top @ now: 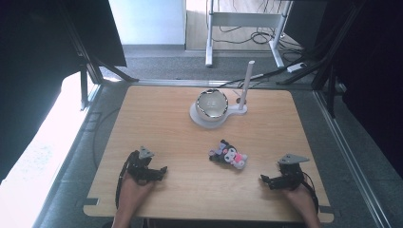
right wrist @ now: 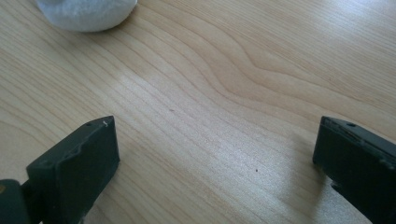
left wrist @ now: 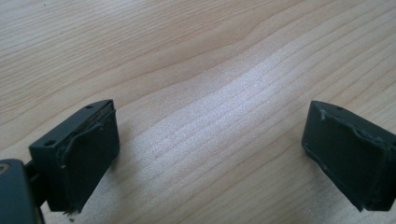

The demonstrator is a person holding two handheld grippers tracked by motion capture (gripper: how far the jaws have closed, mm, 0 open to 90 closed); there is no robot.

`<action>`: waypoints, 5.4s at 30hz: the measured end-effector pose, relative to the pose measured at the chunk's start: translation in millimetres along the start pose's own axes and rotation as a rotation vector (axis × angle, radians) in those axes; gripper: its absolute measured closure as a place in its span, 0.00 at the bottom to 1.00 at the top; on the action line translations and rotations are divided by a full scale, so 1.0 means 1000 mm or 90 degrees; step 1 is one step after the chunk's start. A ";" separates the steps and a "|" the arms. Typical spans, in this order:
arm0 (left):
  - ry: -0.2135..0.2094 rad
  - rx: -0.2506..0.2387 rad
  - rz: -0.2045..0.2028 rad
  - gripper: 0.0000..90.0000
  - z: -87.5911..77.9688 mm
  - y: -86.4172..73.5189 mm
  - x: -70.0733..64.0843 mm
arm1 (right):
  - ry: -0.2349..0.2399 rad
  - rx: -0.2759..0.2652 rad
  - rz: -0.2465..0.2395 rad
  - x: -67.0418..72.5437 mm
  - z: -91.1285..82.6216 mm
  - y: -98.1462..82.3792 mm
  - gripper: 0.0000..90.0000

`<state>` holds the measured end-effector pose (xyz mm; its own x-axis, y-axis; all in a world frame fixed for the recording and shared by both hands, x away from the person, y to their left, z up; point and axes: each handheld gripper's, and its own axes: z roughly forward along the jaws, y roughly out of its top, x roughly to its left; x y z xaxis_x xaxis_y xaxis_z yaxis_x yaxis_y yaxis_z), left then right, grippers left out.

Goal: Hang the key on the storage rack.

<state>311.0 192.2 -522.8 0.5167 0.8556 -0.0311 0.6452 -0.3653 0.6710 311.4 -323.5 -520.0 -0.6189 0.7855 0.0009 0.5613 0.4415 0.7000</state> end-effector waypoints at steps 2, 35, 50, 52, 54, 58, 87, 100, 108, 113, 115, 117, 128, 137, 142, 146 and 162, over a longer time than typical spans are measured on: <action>0.000 0.000 0.000 0.05 0.000 0.000 0.000 | 0.000 0.000 0.000 0.000 0.000 0.000 0.00; 0.000 0.000 0.000 0.05 0.000 0.000 0.000 | 0.016 0.034 -0.031 0.001 -0.006 0.010 0.00; 0.000 0.000 0.000 0.05 0.000 0.000 0.000 | 0.039 0.078 -0.068 0.007 0.000 0.028 0.00; 0.000 0.000 0.000 0.05 0.000 0.000 0.000 | 0.042 0.084 -0.073 0.008 0.001 0.031 0.00; 0.000 0.000 0.000 0.05 0.000 0.000 0.000 | 0.044 0.089 -0.075 0.009 0.002 0.034 0.00; 0.000 0.000 0.000 0.05 0.000 0.000 0.000 | 0.052 0.099 -0.089 0.012 0.006 0.043 0.00; 0.000 0.000 0.000 0.05 0.000 0.000 0.000 | 0.099 0.238 -0.191 0.046 0.044 0.109 0.03; 0.000 0.001 0.000 0.05 0.000 0.000 0.000 | 0.119 0.310 -0.229 0.065 0.069 0.142 0.13; 0.000 0.000 0.000 0.05 0.000 0.000 0.000 | 0.119 0.365 -0.256 0.078 0.089 0.155 0.18; 0.000 0.000 0.000 0.05 0.000 0.000 0.000 | 0.103 0.408 -0.268 0.081 0.099 0.159 0.34; 0.000 0.000 0.000 0.05 0.000 0.000 0.000 | 0.108 0.413 -0.280 0.081 0.100 0.161 0.38; 0.000 0.000 0.000 0.05 0.000 0.000 0.000 | 0.104 0.416 -0.296 0.082 0.099 0.162 0.40; 0.000 0.000 0.000 0.05 0.000 0.000 0.000 | 0.122 0.392 -0.309 0.063 0.073 0.180 0.42; 0.000 0.000 0.000 0.05 0.000 0.000 0.000 | 0.130 0.375 -0.303 0.042 0.050 0.195 0.42; 0.001 0.000 0.001 0.05 0.000 0.000 0.000 | 0.135 0.367 -0.295 0.029 0.038 0.202 0.42; 0.001 0.000 0.002 0.05 0.000 0.000 0.000 | 0.128 0.363 -0.293 0.020 0.030 0.208 0.42; 0.001 -0.001 -0.001 0.05 0.000 0.000 0.000 | 0.086 0.337 -0.237 -0.026 0.004 0.236 0.42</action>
<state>311.1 192.1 -522.9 0.5149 0.8566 -0.0316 0.6451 -0.3630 0.6724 461.8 -238.2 -357.7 -0.8680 0.4930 -0.0597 0.4695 0.8539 0.2247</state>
